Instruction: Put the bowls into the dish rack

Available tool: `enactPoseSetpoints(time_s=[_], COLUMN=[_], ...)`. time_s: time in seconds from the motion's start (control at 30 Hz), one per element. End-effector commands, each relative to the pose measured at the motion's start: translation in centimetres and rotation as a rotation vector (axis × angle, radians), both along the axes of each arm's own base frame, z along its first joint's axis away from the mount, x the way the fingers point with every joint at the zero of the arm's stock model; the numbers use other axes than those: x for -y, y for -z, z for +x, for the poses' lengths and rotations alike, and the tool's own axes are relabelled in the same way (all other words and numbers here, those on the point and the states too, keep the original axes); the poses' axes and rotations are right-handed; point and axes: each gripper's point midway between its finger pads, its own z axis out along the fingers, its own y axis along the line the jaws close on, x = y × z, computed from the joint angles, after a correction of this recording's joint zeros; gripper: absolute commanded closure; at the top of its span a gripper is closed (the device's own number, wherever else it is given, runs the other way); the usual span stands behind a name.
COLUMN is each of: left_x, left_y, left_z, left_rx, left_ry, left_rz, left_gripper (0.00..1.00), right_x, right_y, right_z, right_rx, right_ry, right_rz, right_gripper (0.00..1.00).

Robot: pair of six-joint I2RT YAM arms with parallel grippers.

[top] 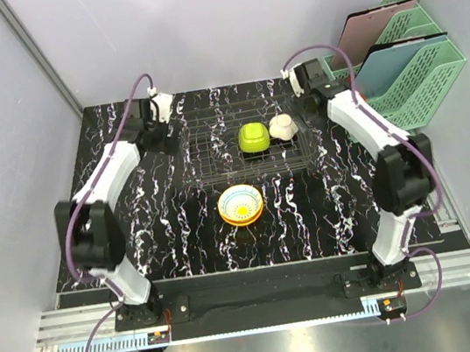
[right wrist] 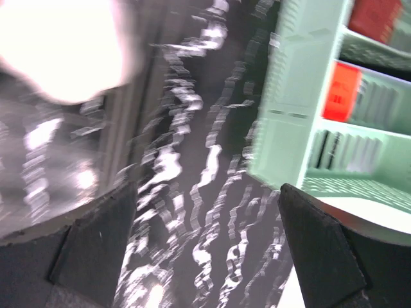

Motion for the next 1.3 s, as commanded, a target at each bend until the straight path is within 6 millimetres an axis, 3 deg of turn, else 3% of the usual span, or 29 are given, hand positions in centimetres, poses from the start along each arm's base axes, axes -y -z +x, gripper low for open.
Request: enactPoseSetpoints(time_s=[0.0, 0.03, 0.2, 0.3, 0.4, 0.57, 0.73, 0.9, 1.1, 1.27], left_x=[2.6, 3.1, 3.7, 3.8, 3.7, 3.6, 3.7, 4.0, 4.3, 4.6], left_y=[-7.8, -8.0, -7.8, -7.5, -6.5, -5.2, -4.7, -4.2, -3.8, -4.0], left_z=[-5.6, -6.8, -14.1, -16.8, -18.0, -18.3, -18.1, -18.1, -17.9, -18.1], left_rx=[0.142, 0.139, 0.137, 0.159, 0.153, 0.132, 0.115, 0.101, 0.09, 0.095], left_ry=[0.182, 0.226, 0.395, 0.435, 0.449, 0.457, 0.459, 0.468, 0.477, 0.482], left_rz=[-0.093, -0.112, -0.13, -0.143, -0.136, -0.093, -0.075, -0.069, -0.066, -0.071], left_gripper=[0.01, 0.01, 0.01, 0.01, 0.01, 0.01, 0.01, 0.01, 0.01, 0.01], right_x=[-5.3, -5.6, -9.1, -11.0, -13.2, -16.2, -18.3, -20.3, -22.0, -22.2], right_y=[-7.6, -8.6, -8.2, -6.7, -4.7, -1.9, -0.9, 0.8, 2.9, 3.8], right_z=[-4.8, -6.1, -12.1, -14.8, -17.1, -19.5, -19.5, -20.8, -20.6, -20.2], right_rx=[0.066, 0.079, -0.07, -0.154, -0.25, -0.396, -0.469, -0.557, -0.629, -0.658], right_ry=[-0.247, -0.284, -0.494, -0.556, -0.599, -0.645, -0.657, -0.687, -0.677, -0.654], right_rz=[0.225, 0.25, 0.386, 0.415, 0.437, 0.494, 0.54, 0.529, 0.509, 0.502], right_gripper=[0.0, 0.0, 0.02, 0.06, 0.1, 0.17, 0.22, 0.24, 0.31, 0.37])
